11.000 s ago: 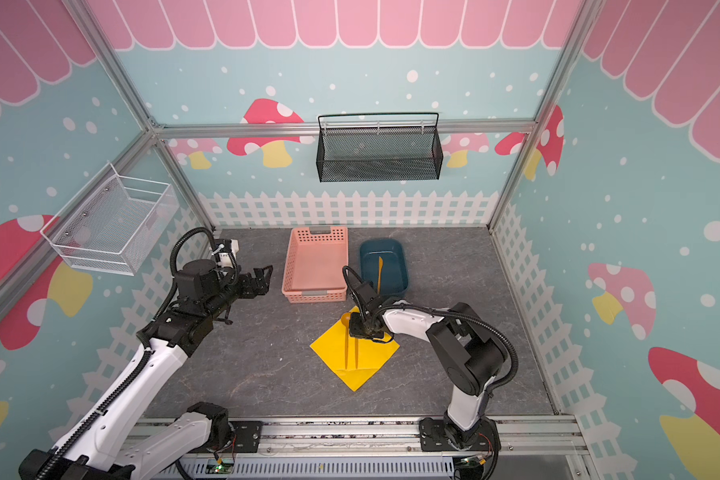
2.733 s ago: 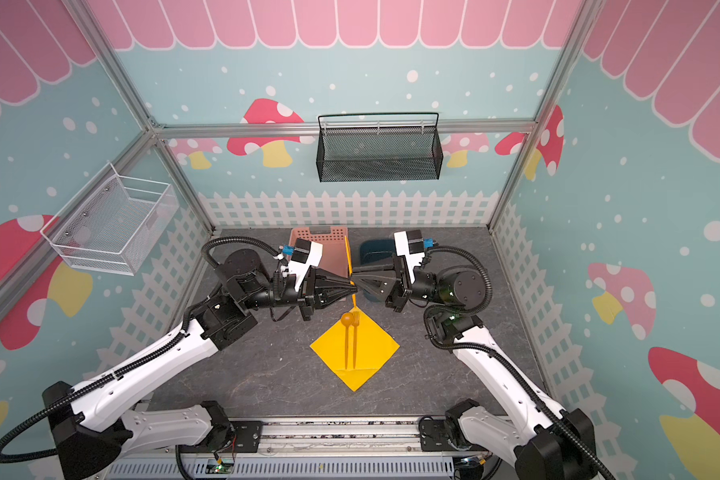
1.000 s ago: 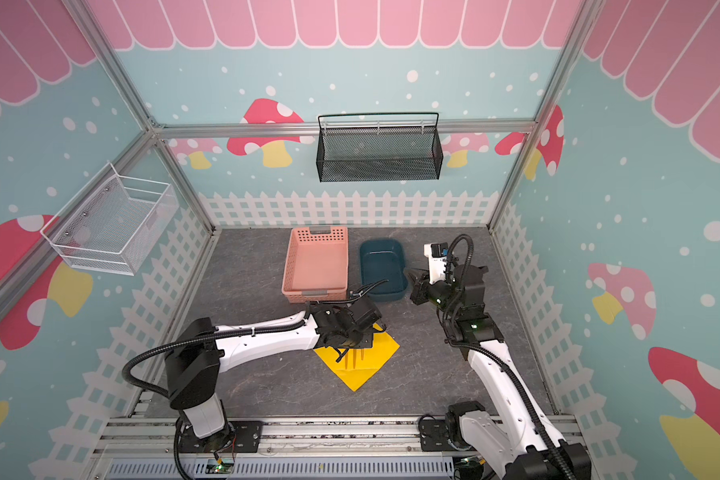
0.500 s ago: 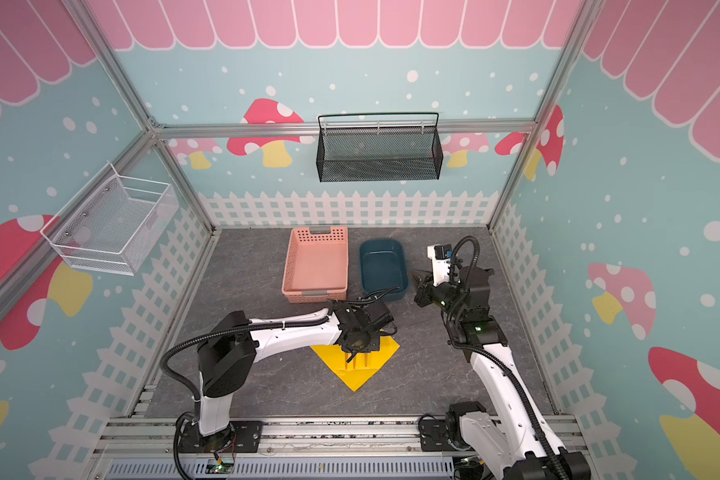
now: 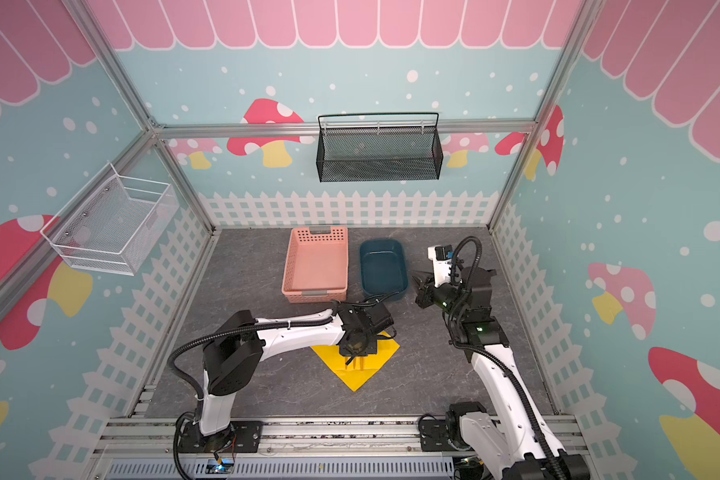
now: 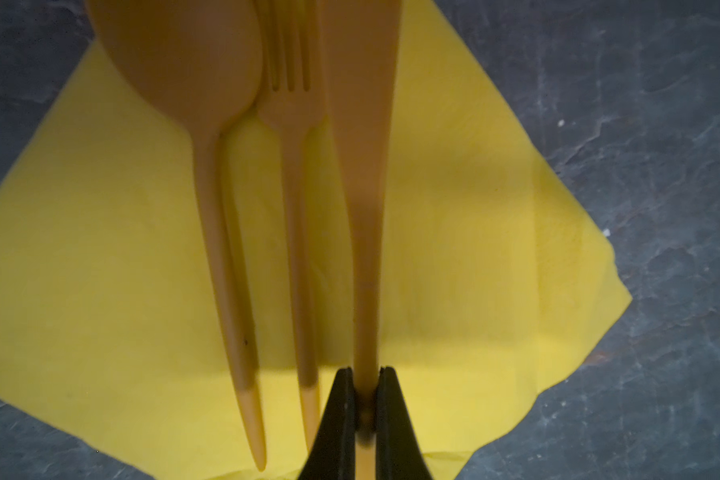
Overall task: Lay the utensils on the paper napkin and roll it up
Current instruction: 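Lower the yellow knife onto the napkin beside the fork with the left gripper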
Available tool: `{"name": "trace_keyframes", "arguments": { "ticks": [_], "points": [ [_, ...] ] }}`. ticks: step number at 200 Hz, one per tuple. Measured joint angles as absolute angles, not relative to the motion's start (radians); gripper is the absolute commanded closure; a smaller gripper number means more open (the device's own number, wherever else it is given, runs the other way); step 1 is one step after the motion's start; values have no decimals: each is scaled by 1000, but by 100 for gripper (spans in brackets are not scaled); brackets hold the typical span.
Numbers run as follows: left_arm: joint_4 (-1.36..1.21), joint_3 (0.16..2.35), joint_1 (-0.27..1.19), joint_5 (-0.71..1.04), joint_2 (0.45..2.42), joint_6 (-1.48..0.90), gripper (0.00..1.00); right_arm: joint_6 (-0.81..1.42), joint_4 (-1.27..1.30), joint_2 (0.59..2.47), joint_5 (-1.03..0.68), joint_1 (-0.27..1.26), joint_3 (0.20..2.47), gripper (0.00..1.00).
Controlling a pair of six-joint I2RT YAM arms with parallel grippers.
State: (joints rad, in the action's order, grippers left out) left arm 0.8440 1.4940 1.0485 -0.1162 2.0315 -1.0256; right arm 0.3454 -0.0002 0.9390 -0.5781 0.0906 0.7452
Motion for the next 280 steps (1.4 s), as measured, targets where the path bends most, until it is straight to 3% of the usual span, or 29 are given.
{"name": "trace_keyframes", "arguments": {
  "ticks": [280],
  "points": [
    [849,1544,1041,-132,2075,-1045,92,352,0,939,-601,78,740,93]
  ]
}}
